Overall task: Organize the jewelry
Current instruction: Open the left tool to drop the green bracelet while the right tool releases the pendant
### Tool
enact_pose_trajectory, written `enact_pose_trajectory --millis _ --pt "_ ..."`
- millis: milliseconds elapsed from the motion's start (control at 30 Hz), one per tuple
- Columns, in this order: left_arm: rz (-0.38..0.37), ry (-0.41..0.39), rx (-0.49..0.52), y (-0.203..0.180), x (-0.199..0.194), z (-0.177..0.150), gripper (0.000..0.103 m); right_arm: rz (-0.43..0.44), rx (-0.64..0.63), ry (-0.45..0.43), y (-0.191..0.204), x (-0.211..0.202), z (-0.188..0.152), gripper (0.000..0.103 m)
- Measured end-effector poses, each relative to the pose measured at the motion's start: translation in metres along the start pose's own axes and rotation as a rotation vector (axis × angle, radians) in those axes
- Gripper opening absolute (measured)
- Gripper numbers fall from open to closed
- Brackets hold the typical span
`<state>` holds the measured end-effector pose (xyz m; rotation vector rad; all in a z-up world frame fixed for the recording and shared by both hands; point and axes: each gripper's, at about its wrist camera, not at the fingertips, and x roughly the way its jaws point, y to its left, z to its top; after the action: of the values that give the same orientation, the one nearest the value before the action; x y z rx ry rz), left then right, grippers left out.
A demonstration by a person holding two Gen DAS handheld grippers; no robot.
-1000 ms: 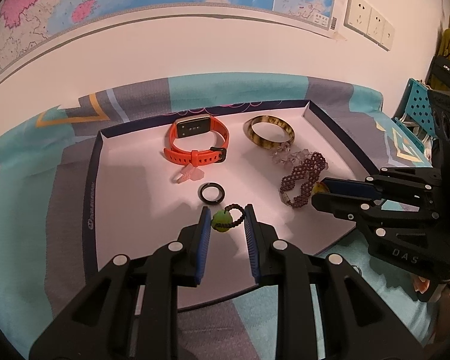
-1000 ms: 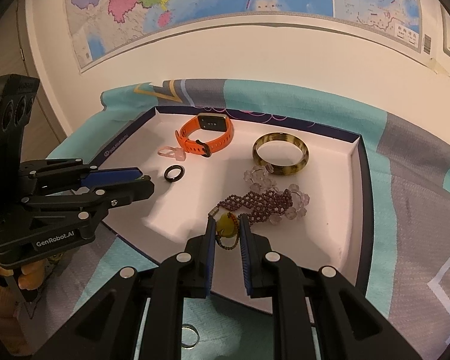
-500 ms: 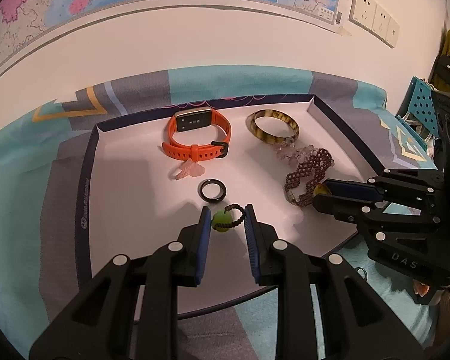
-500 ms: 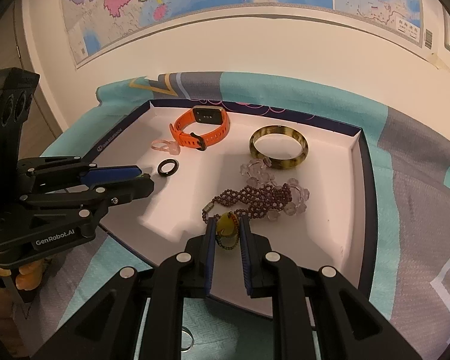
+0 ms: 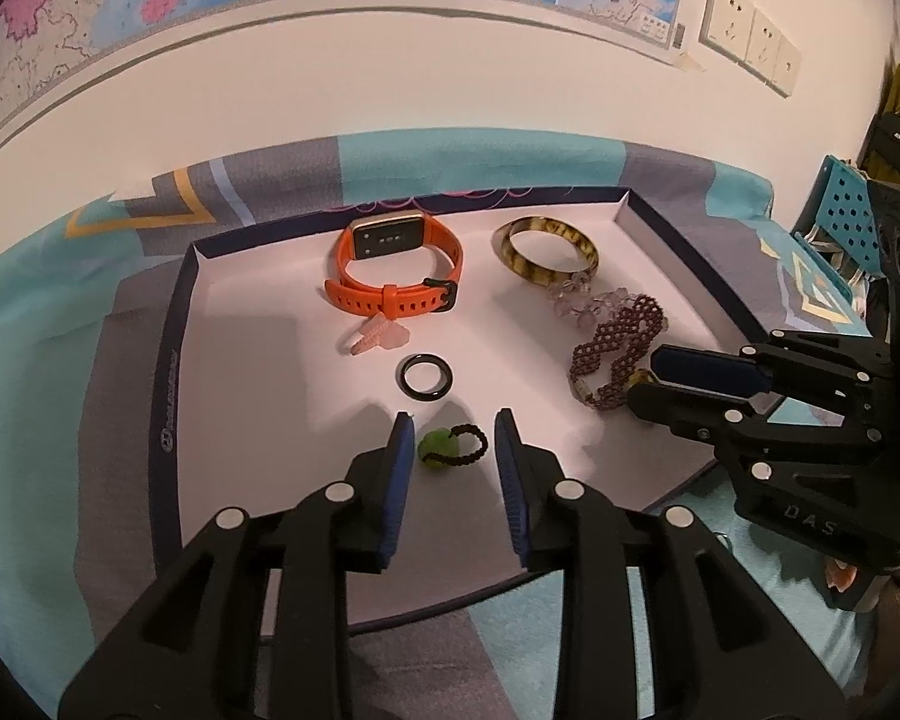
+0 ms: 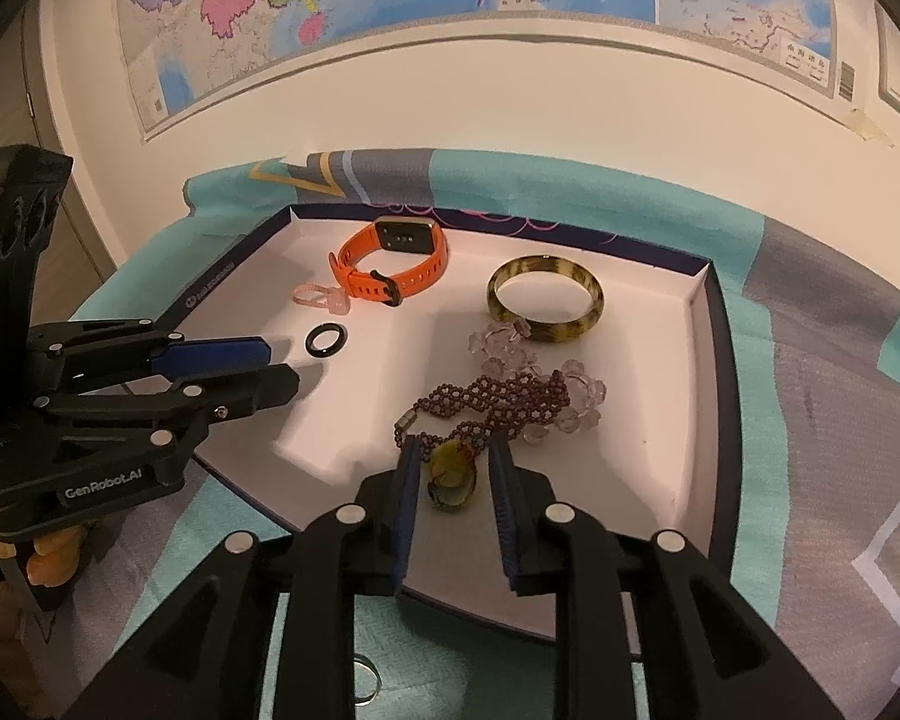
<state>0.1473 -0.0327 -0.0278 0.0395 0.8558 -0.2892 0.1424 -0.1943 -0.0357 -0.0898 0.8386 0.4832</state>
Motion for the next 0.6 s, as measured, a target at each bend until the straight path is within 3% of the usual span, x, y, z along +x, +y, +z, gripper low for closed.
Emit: enact_pose_trajectory --millis 400,467,600 --pt "-0.022 -0.167 0.002 0.019 -0.081 -0.017 0.047 0.028 -0.002 -0.082 0.004 -0.049 -0.011 0.036" --pt "-0.016 -0.181 0.003 0.027 -0.094 -0.025 0.052 0.037 -0.007 -0.088 0.007 -0.059 -0.018 0.043" --pt "0.001 -0.173 0.015 0.036 -0.107 -0.049 0.056 0.054 -0.016 -0.069 0.014 -0.065 -0.036 0.047"
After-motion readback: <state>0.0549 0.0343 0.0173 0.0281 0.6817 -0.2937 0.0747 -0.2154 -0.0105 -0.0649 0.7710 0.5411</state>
